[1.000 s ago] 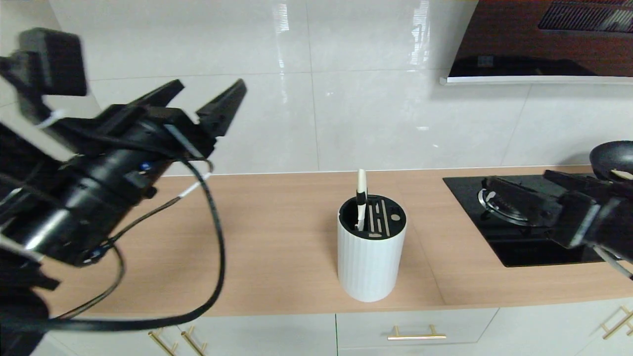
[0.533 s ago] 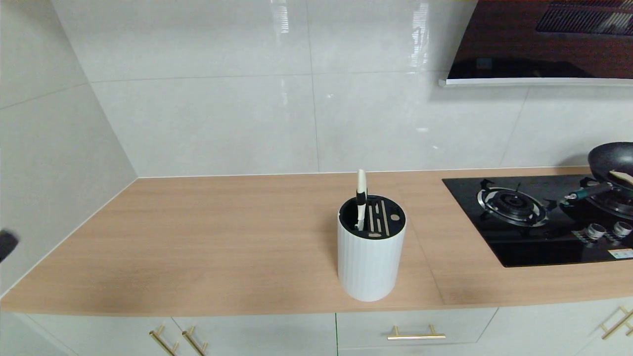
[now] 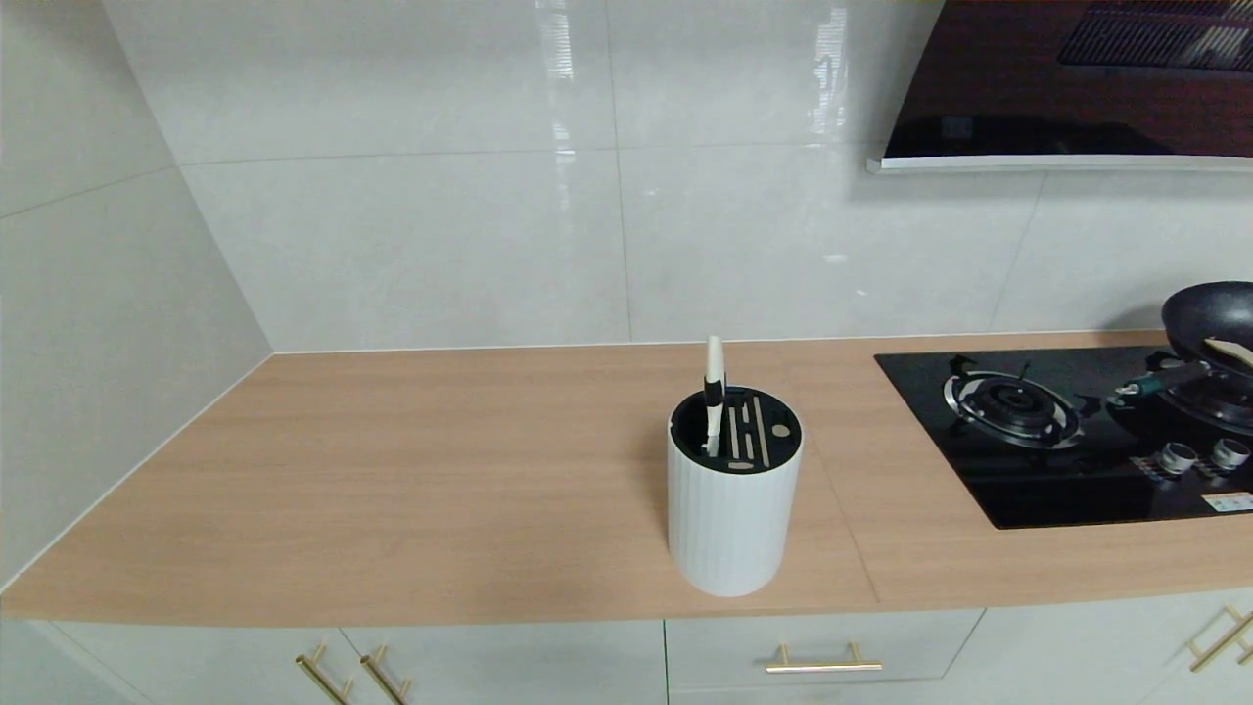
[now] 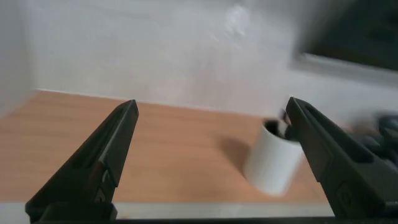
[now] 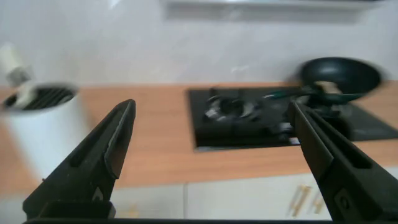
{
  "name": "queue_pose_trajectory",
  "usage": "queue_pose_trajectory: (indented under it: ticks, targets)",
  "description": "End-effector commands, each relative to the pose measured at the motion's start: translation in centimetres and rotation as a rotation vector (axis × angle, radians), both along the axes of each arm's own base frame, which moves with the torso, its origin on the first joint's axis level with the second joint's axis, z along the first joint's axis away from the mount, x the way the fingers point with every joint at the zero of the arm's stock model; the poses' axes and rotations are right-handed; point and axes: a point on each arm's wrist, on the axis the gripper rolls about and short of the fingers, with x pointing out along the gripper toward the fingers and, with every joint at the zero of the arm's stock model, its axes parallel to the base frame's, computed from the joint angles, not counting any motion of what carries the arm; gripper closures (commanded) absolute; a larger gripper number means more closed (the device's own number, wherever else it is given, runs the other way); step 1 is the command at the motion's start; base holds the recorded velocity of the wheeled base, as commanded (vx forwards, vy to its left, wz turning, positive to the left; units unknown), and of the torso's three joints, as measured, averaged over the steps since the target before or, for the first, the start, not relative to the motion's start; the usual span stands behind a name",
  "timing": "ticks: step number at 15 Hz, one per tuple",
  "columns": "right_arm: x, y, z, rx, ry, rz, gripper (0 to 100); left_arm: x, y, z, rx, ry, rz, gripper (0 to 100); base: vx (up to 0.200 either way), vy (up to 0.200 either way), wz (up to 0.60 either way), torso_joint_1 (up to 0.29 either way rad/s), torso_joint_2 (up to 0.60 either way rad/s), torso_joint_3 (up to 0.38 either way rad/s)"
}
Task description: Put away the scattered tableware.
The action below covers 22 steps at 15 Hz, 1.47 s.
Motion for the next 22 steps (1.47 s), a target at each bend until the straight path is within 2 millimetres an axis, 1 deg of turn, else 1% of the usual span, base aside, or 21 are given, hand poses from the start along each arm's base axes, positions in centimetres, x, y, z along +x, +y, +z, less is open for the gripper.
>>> queue_pose_trajectory:
  ticks: [1, 2, 3, 4, 5, 6, 7, 9, 11, 12, 13, 17, 22]
  targets:
    - [-1.1, 0.5, -2.0, -0.021, -0.055, -0.059, 0, -0.6, -0.5, -2.2, 0.002, -0.022, 0.079, 0, 0.0, 0.0, 0.0, 0.0, 0.0, 0.0]
    - [-0.8, 0.5, -2.4, -0.023, -0.041, -0.059, 0, -0.4, -0.4, -2.4, -0.007, -0.014, 0.102, 0, 0.0, 0.0, 0.0, 0.0, 0.0, 0.0]
    - [-0.5, 0.4, -3.0, -0.014, -0.03, -0.081, 0, 0.2, -0.3, -3.2, -0.018, 0.019, 0.145, 0, 0.0, 0.0, 0.0, 0.0, 0.0, 0.0]
    - [0.1, 0.4, -4.2, -0.014, -0.01, -0.084, 0, 1.8, -0.3, -5.6, 0.024, 0.12, 0.157, 0, 0.0, 0.0, 0.0, 0.0, 0.0, 0.0]
    - [0.6, 0.4, -5.2, -0.015, 0.011, -0.085, 0, 2.9, -0.3, -7.5, 0.072, 0.179, 0.166, 0, 0.0, 0.0, 0.0, 0.0, 0.0, 0.0]
    - [1.3, 0.4, -6.7, -0.02, 0.04, -0.083, 0, 4.1, -0.3, -9.6, 0.106, 0.209, 0.171, 0, 0.0, 0.0, 0.0, 0.0, 0.0, 0.0]
    - [1.4, 0.4, -7.1, -0.016, 0.048, -0.082, 0, 4.9, -0.3, -11.5, 0.141, 0.23, 0.175, 0, 0.0, 0.0, 0.0, 0.0, 0.0, 0.0]
    - [1.5, 0.4, -7.2, -0.01, 0.062, -0.079, 0, 5.0, -0.3, -12.1, 0.134, 0.285, 0.158, 0, 0.0, 0.0, 0.0, 0.0, 0.0, 0.0]
    - [1.5, 0.5, -7.7, -0.017, 0.106, -0.047, 0, 5.0, -0.3, -12.2, 0.188, 0.293, 0.154, 0, 0.0, 0.0, 0.0, 0.0, 0.0, 0.0]
    - [1.6, 0.5, -8.1, -0.02, 0.146, -0.036, 0, 5.0, -0.4, -12.5, 0.241, 0.322, 0.111, 0, 0.0, 0.0, 0.0, 0.0, 0.0, 0.0]
    - [1.6, 0.5, -8.5, -0.019, 0.185, -0.037, 0, 5.0, -0.4, -12.5, 0.251, 0.321, 0.103, 0, 0.0, 0.0, 0.0, 0.0, 0.0, 0.0]
    - [1.6, 0.5, -8.4, -0.023, 0.183, -0.025, 0, 5.0, -0.4, -12.5, 0.218, 0.318, 0.097, 0, 0.0, 0.0, 0.0, 0.0, 0.0, 0.0]
    - [1.7, 0.8, -8.5, -0.037, 0.187, 0.08, 0, 5.0, -0.4, -12.5, 0.218, 0.318, 0.097, 0, 0.0, 0.0, 0.0, 0.0, 0.0, 0.0]
